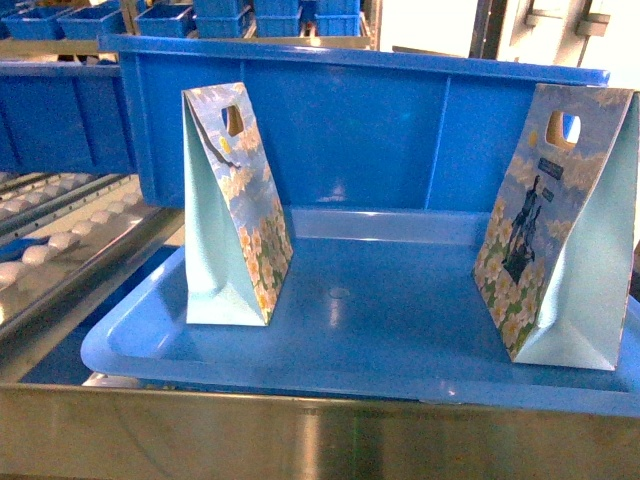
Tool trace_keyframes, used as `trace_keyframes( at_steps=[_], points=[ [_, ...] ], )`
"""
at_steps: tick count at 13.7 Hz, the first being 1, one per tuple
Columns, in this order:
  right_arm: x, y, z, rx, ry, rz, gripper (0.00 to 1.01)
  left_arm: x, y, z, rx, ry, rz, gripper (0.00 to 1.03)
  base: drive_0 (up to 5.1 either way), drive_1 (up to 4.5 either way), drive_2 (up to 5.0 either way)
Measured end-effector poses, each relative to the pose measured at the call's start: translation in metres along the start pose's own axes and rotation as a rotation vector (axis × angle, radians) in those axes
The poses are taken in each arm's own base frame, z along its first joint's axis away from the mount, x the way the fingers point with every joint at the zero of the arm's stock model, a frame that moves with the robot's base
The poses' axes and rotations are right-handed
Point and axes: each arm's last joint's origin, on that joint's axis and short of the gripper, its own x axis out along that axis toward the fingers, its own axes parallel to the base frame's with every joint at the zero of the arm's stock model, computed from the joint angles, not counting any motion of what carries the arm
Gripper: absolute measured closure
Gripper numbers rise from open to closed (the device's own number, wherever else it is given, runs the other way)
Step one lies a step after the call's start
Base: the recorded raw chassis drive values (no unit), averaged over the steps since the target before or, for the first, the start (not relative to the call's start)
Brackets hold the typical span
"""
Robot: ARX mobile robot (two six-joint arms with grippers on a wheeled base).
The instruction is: Move flower gift bag to table near conveyor
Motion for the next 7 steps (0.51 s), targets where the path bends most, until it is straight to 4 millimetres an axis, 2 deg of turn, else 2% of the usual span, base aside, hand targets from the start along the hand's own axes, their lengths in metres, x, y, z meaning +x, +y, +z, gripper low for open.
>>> trace_keyframes(
  at_steps=[7],
  points=[
    [0.0000,0.0000,0.0000,0.000,0.000,0.000,0.03,0.0000,0.0000,0.0000,0.000,0.000,0.000,0.05,0.0,0.00,0.0]
  ],
)
